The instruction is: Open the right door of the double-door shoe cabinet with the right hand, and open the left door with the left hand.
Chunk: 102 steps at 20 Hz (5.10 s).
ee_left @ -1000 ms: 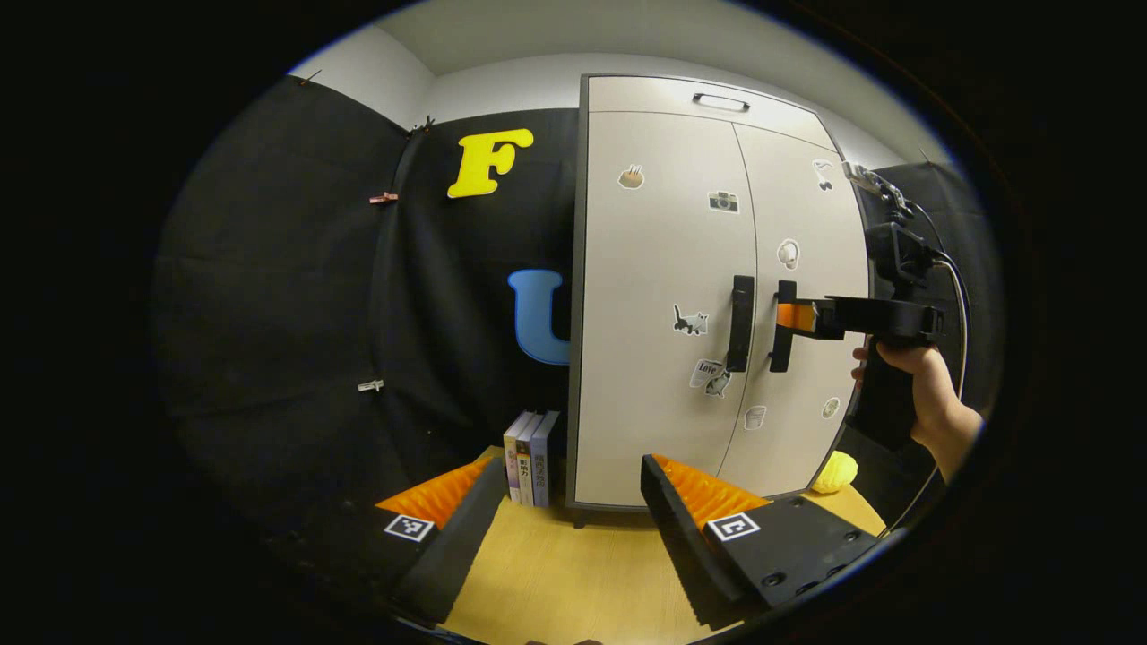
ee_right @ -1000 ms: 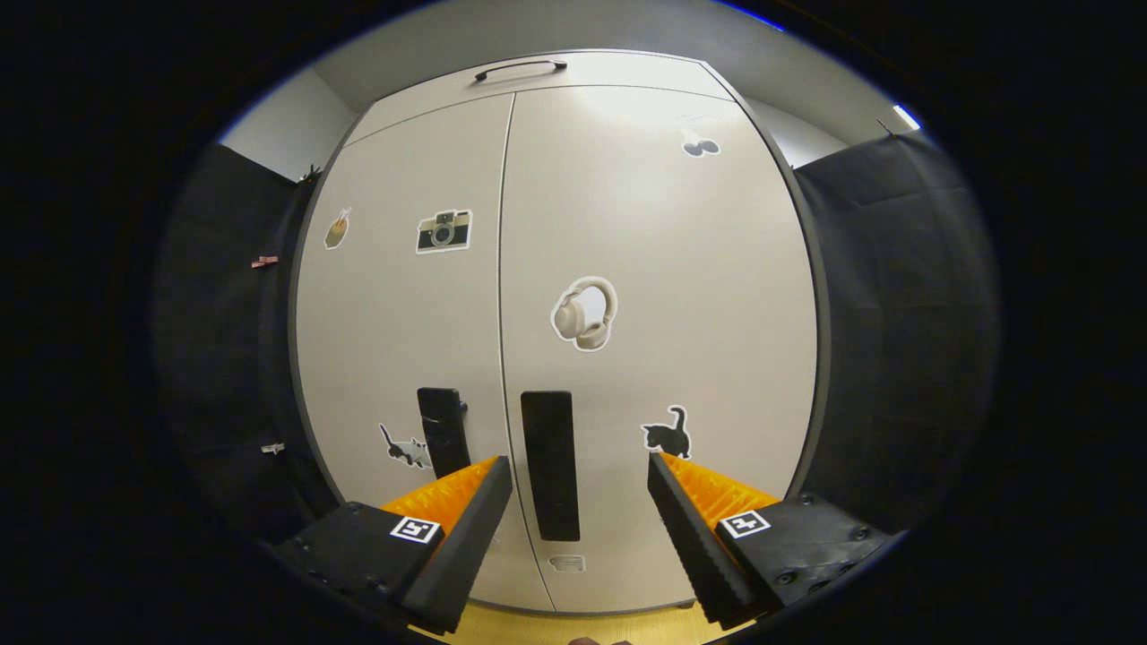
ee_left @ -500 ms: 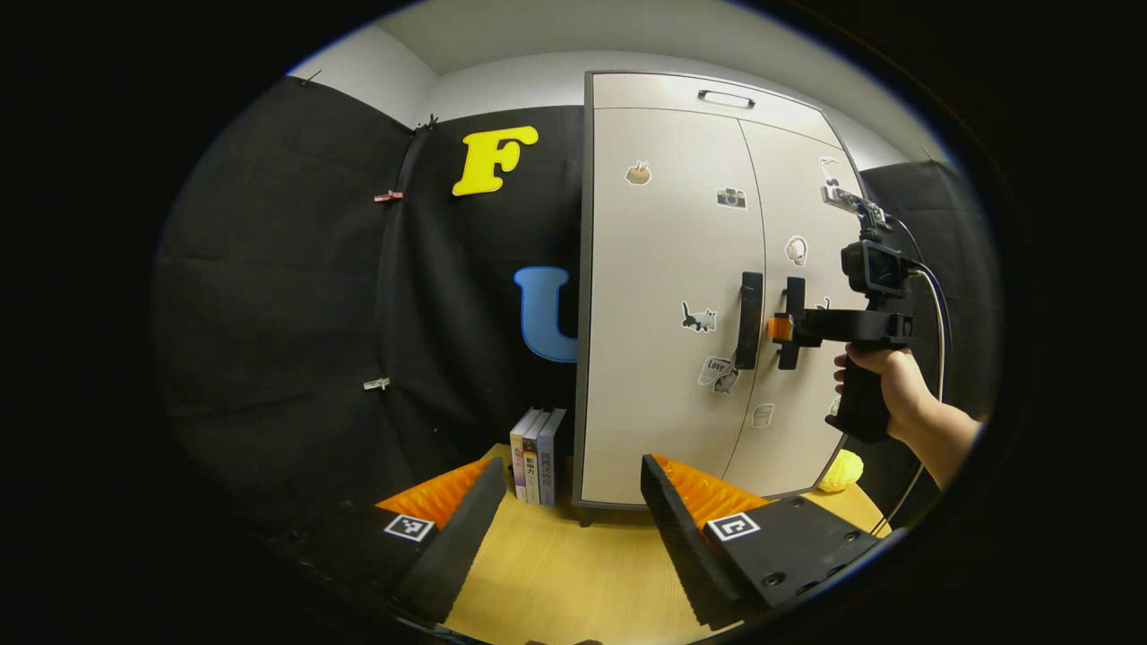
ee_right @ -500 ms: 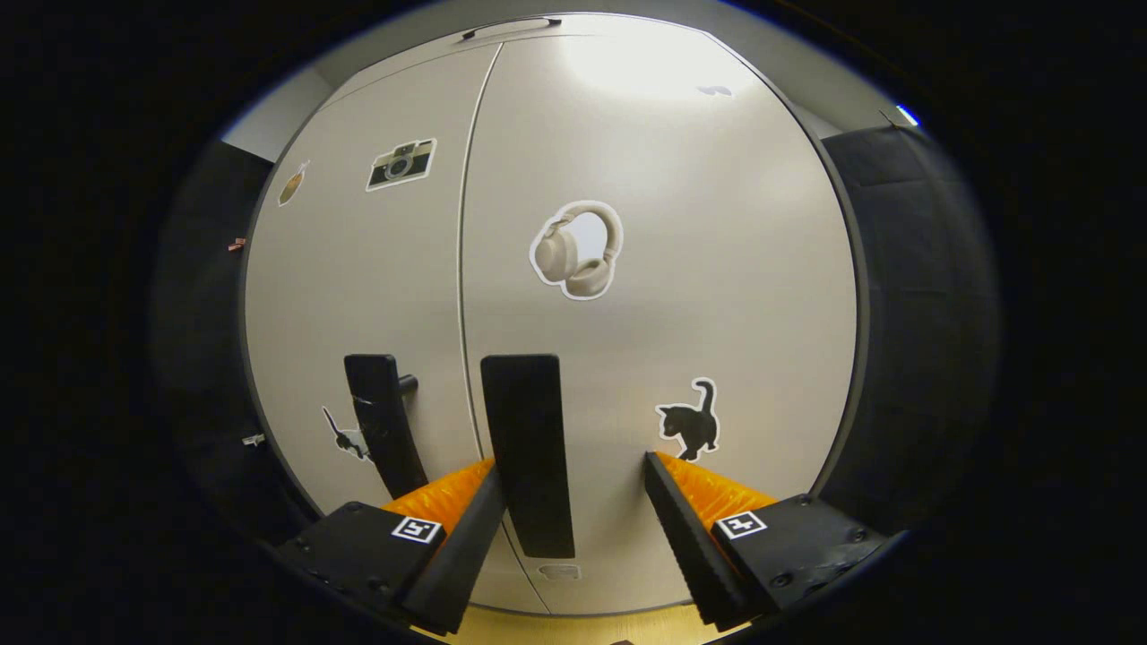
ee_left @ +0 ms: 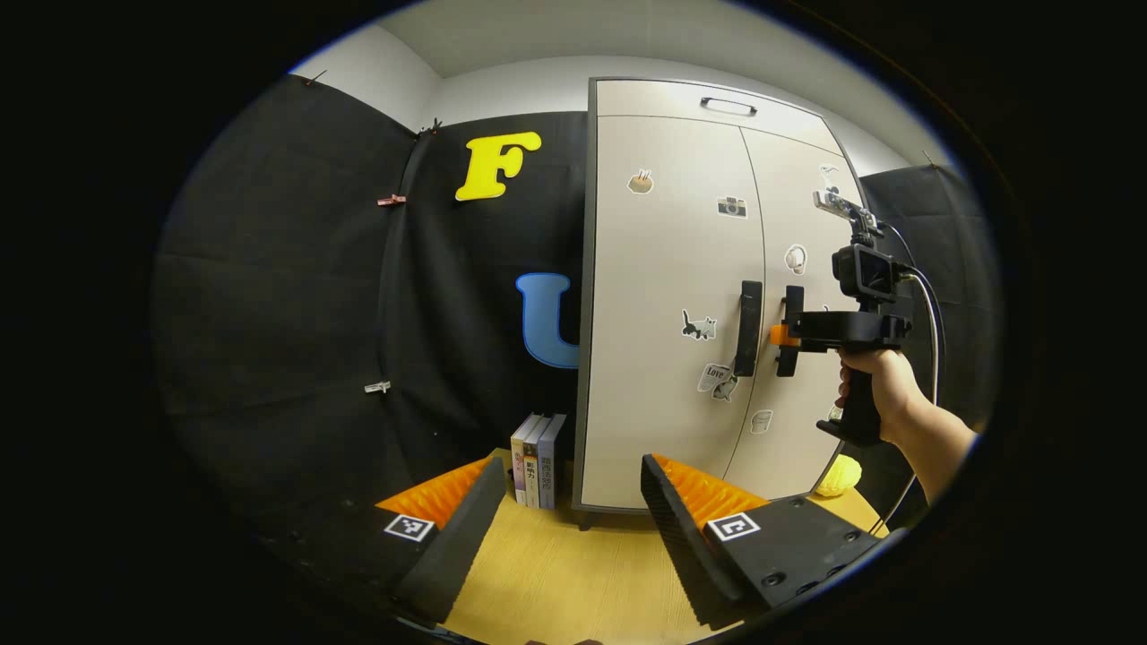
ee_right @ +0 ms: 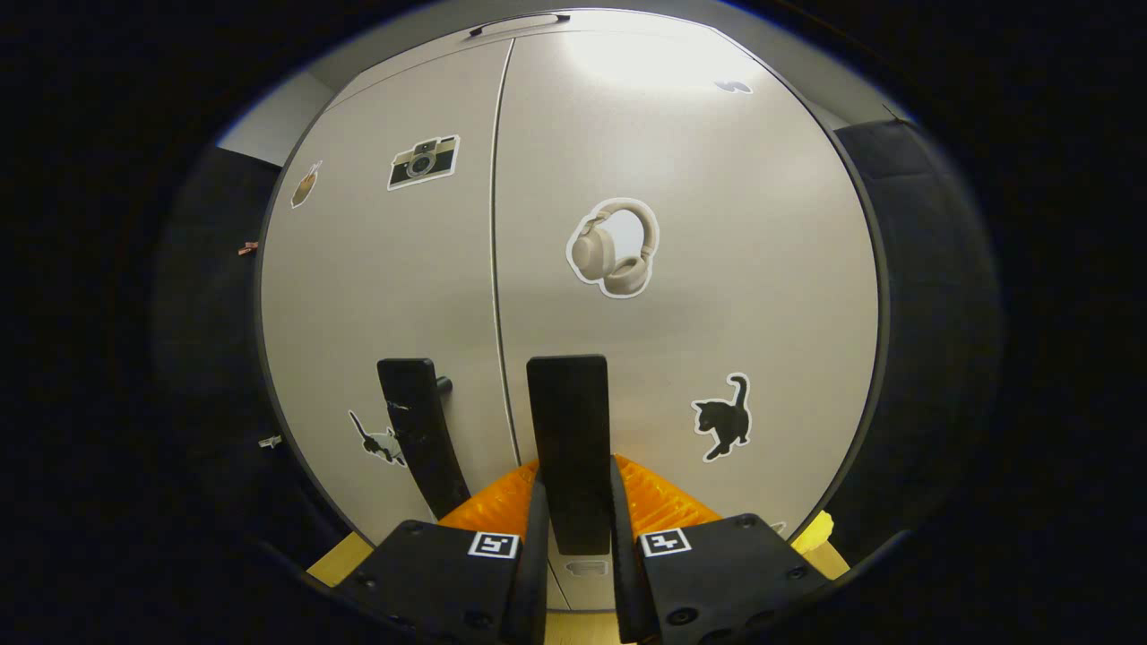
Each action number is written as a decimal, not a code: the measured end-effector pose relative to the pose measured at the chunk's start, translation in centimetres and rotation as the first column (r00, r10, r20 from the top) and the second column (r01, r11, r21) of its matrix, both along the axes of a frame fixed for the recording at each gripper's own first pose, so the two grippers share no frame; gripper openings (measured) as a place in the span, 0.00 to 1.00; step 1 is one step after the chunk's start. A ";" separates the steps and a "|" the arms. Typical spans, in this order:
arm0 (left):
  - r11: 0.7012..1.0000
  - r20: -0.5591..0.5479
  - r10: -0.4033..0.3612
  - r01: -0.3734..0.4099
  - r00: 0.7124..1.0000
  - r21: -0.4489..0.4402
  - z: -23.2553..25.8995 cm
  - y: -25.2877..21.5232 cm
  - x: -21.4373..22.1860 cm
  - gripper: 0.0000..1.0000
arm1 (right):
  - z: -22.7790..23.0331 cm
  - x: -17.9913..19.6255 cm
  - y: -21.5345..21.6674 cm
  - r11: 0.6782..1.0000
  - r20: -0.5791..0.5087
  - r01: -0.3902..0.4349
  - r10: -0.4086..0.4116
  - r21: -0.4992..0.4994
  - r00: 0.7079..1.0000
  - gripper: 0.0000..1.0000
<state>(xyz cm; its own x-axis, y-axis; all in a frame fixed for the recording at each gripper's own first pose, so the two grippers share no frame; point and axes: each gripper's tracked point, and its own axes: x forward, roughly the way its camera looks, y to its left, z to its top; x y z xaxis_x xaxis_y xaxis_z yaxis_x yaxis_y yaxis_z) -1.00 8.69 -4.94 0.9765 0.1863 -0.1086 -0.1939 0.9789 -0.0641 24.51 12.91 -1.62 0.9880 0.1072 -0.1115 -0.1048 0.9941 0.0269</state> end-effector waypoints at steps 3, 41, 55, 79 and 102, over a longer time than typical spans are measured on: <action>1.000 0.008 0.003 -0.003 1.000 0.000 0.2 0.2 -0.5 0.95 | -0.1 0.2 0.2 1.000 -0.013 -0.011 0.011 -0.003 1.000 0.19; 0.983 0.077 -0.178 0.173 0.981 0.070 5.3 -10.5 2.2 0.95 | 1.5 -7.8 -7.2 0.992 0.016 -0.128 0.128 -0.007 0.992 0.12; 0.980 0.076 -0.194 0.190 0.978 0.050 5.4 -12.9 3.0 0.95 | 0.9 -10.5 -20.6 0.987 0.033 0.154 -0.152 -0.055 0.988 0.10; 0.971 0.086 -0.234 0.229 0.968 0.063 6.1 -12.3 1.9 0.95 | -2.3 -18.3 -18.3 0.990 -0.042 0.127 -0.124 0.065 0.991 0.17; 0.977 0.110 -0.202 0.192 0.973 0.093 8.0 -15.8 22.2 0.92 | -4.9 -20.5 -16.9 1.000 0.001 0.026 -0.026 0.015 1.000 0.99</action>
<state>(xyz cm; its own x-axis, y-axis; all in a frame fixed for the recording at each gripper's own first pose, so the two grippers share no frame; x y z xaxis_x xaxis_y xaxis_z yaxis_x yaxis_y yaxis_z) 21.16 -7.14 3.05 0.9998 -0.0077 0.0174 0.0076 1.0000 0.0061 3.97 -4.03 -6.55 0.9906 0.0829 -0.1086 -0.0788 0.9960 0.0415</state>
